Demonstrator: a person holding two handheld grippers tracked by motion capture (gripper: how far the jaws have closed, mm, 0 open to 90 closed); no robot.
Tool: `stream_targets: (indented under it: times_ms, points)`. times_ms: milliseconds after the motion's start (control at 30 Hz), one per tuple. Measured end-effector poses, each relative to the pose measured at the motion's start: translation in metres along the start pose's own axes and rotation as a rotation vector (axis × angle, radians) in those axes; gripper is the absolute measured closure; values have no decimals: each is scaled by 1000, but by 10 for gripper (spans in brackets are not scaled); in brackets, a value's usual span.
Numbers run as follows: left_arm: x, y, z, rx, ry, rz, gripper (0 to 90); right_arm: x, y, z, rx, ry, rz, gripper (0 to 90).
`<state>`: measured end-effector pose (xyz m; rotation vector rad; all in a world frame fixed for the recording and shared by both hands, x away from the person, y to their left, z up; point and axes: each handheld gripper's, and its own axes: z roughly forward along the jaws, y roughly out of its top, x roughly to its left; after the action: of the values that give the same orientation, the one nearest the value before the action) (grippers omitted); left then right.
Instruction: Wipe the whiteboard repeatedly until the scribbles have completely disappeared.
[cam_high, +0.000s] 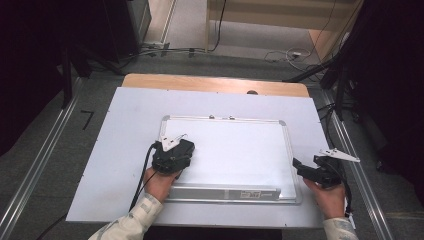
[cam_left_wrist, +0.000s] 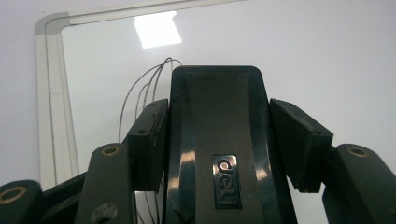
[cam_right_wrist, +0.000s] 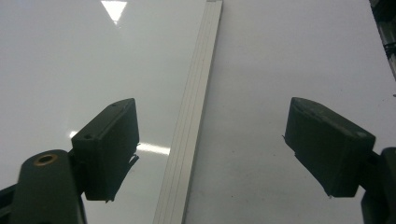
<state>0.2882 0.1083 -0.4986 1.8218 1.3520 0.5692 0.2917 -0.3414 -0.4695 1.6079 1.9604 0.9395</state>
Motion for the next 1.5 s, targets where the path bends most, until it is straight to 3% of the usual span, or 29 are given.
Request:
stream_targets:
  times_ms: [500, 833, 1500]
  points:
    - [-12, 1, 6, -3, -23, 86, 408, 1, 0, 1, 2, -1, 0, 164]
    - [-10, 2, 7, -5, -7, 94, 408, 0, 0, 0, 4, -3, 1, 164]
    - [8, 5, 9, -7, 30, 51, 407, -2, -1, -1, 4, -3, 1, 164]
